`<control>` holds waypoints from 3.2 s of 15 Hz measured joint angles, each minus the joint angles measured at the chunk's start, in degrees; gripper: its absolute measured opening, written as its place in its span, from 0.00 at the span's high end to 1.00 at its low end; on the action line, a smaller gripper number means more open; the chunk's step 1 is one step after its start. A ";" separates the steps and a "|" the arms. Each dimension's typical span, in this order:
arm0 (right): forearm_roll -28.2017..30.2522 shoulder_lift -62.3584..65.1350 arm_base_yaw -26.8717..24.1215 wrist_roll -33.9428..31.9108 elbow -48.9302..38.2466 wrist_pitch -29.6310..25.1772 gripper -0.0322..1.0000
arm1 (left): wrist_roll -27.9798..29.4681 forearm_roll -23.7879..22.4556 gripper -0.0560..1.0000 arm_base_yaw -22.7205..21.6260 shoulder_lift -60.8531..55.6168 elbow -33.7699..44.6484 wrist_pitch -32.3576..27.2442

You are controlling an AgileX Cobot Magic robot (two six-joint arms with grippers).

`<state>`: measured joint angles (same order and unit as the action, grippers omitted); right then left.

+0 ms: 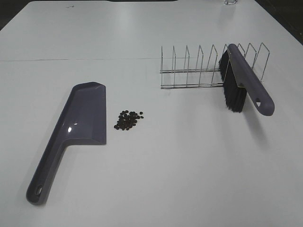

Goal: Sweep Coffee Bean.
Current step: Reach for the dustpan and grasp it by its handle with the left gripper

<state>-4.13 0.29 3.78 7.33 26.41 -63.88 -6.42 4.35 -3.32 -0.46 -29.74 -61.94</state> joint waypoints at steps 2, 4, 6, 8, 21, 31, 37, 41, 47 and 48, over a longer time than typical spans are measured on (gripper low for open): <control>0.00 0.00 0.00 0.00 0.00 0.00 0.36 | 0.00 0.00 0.01 0.00 0.00 0.00 0.00; 0.00 0.00 0.00 0.00 0.00 0.00 0.36 | 0.00 0.00 0.01 0.00 0.00 0.00 0.00; 0.00 0.00 0.00 0.00 0.00 0.00 0.36 | 0.00 0.00 0.01 0.00 0.00 0.00 0.00; 0.00 0.00 0.00 0.00 0.00 0.00 0.36 | 0.00 0.00 0.01 0.00 0.00 0.00 0.00; 0.00 0.00 0.00 0.00 0.00 0.00 0.36 | 4.47 0.06 0.01 0.00 40.22 -11.80 -8.14; -0.06 0.00 0.00 0.00 0.00 0.00 0.36 | 17.42 -4.93 0.01 20.00 76.83 -13.12 12.83; -0.06 0.00 0.00 0.00 0.00 0.00 0.36 | 22.46 -3.84 0.01 21.49 95.91 -20.11 21.83; -0.06 0.00 0.00 0.00 0.00 0.00 0.36 | 25.15 -4.35 0.03 24.12 105.08 -26.07 22.80; -0.06 0.00 0.00 0.00 0.00 0.00 0.36 | 25.44 -5.16 0.14 24.12 110.12 -27.04 23.61; -0.06 0.00 0.00 0.00 0.00 0.00 0.36 | 25.44 -5.27 0.15 24.12 110.81 -27.10 23.61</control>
<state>-4.18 0.29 3.78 7.33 26.41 -63.88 19.02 -0.92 20.80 110.35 -56.84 -38.33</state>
